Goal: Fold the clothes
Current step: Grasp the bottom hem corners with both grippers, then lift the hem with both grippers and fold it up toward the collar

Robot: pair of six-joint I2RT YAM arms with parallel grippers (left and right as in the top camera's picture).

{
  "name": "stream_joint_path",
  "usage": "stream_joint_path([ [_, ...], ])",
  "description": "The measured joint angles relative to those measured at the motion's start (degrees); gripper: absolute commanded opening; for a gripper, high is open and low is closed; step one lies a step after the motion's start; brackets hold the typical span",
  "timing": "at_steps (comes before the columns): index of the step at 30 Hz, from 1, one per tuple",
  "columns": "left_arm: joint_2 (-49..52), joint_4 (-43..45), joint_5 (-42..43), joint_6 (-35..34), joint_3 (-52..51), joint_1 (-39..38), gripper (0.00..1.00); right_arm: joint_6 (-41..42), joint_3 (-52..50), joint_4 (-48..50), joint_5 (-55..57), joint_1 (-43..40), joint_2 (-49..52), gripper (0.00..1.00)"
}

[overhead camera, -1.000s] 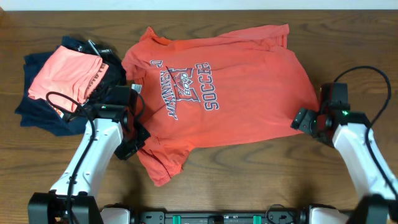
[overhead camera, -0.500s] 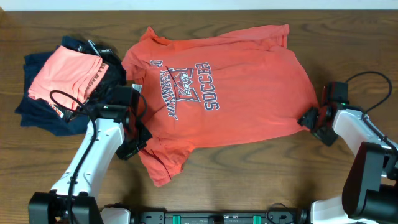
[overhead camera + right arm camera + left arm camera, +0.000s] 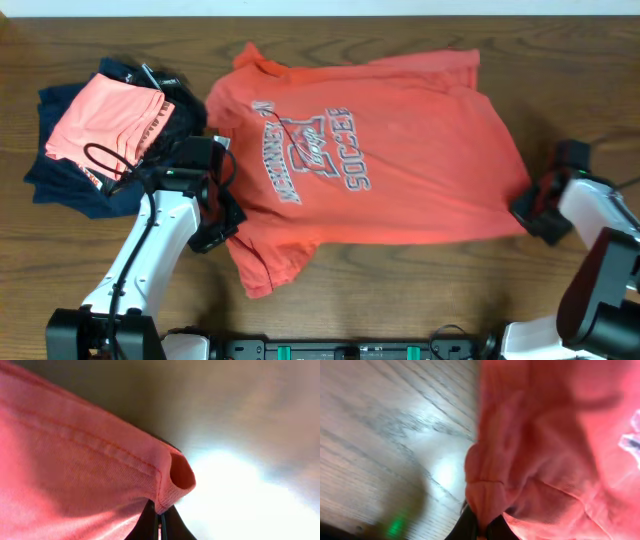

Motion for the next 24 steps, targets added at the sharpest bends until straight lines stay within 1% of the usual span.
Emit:
stream_joint_path([
  [3, 0.0, -1.6, 2.9, 2.5, 0.0, -0.1, 0.06, 0.0, -0.6, -5.0, 0.9, -6.1, -2.0, 0.01],
  [6, 0.0, -4.9, 4.9, 4.1, 0.0, -0.2, 0.06, -0.3, -0.7, -8.8, 1.5, -9.2, -5.6, 0.01],
  [11, 0.0, -10.4, 5.8, 6.6, 0.0, -0.3, 0.06, -0.9, -0.7, -12.8, 2.6, -9.7, -9.9, 0.01],
  [18, 0.0, -10.7, 6.7, 10.1, 0.0, -0.3, 0.06, -1.6, -0.7, -14.7, 3.4, -9.7, -10.1, 0.01],
  [21, -0.2, -13.1, 7.0, 11.1, 0.0, -0.3, 0.06, -1.7, -0.7, -16.9, 3.9, -9.7, -10.1, 0.01],
  [24, -3.0, -15.4, 7.1, 11.8, -0.2, -0.3, 0.06, -1.8, -0.7, -17.7, 4.0, -10.2, -10.1, 0.01],
])
